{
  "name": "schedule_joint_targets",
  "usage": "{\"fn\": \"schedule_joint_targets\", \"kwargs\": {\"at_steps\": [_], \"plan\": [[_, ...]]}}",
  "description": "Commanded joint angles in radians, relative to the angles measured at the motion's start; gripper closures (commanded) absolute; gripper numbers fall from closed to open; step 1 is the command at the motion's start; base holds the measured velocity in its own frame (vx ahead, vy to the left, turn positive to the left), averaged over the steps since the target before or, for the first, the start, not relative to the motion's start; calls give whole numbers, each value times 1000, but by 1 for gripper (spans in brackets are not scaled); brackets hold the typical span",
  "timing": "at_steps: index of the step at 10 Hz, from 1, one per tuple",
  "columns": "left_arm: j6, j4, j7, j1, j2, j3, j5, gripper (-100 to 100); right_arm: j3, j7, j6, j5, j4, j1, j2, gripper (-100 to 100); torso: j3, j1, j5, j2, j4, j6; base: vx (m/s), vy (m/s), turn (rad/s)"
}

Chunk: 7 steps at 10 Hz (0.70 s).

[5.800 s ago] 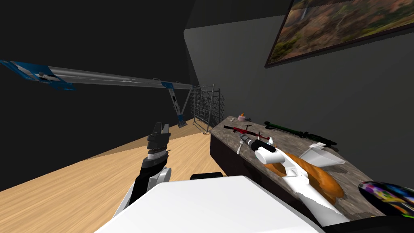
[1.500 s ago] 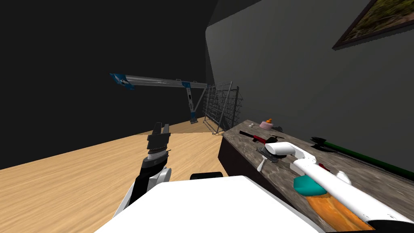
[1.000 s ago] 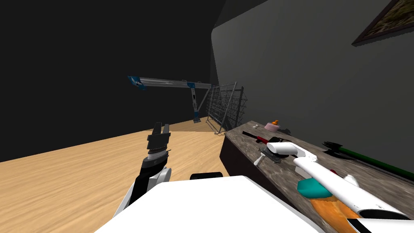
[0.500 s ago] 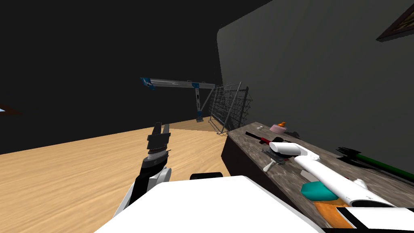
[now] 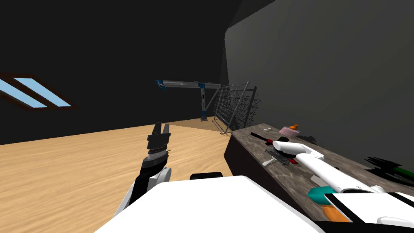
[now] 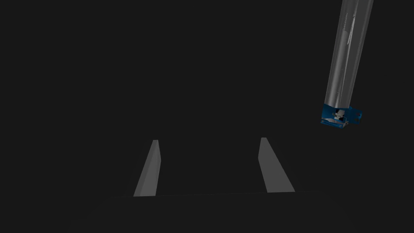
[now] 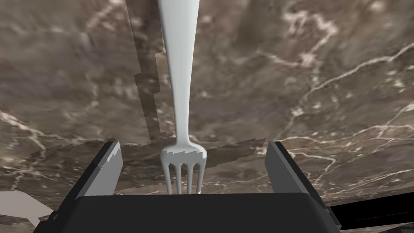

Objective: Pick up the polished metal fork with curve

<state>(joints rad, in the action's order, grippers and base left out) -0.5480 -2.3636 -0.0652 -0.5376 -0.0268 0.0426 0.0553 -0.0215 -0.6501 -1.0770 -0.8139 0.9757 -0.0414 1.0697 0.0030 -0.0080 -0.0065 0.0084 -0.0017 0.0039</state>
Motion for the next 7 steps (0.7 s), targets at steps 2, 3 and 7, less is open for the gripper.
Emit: {"fn": "schedule_joint_targets", "kwargs": {"at_steps": [2,3,7], "plan": [[0,0,0,0,0,0,0,0,5,6,10,-8,-86,-15,8,-100,1,-1,0,1,0,3,-110,41,109],[0,0,0,-1,0,0,0,0,5,6,10,-8,-100,-15,8,-100,-1,-4,-1,-2,0,4,10,-7,-17],[0,0,0,-1,0,0,0,0,22,-12,42,-33,-228,-72,23,-100,0,-4,0,-1,-1,6,-78,34,154]]}}
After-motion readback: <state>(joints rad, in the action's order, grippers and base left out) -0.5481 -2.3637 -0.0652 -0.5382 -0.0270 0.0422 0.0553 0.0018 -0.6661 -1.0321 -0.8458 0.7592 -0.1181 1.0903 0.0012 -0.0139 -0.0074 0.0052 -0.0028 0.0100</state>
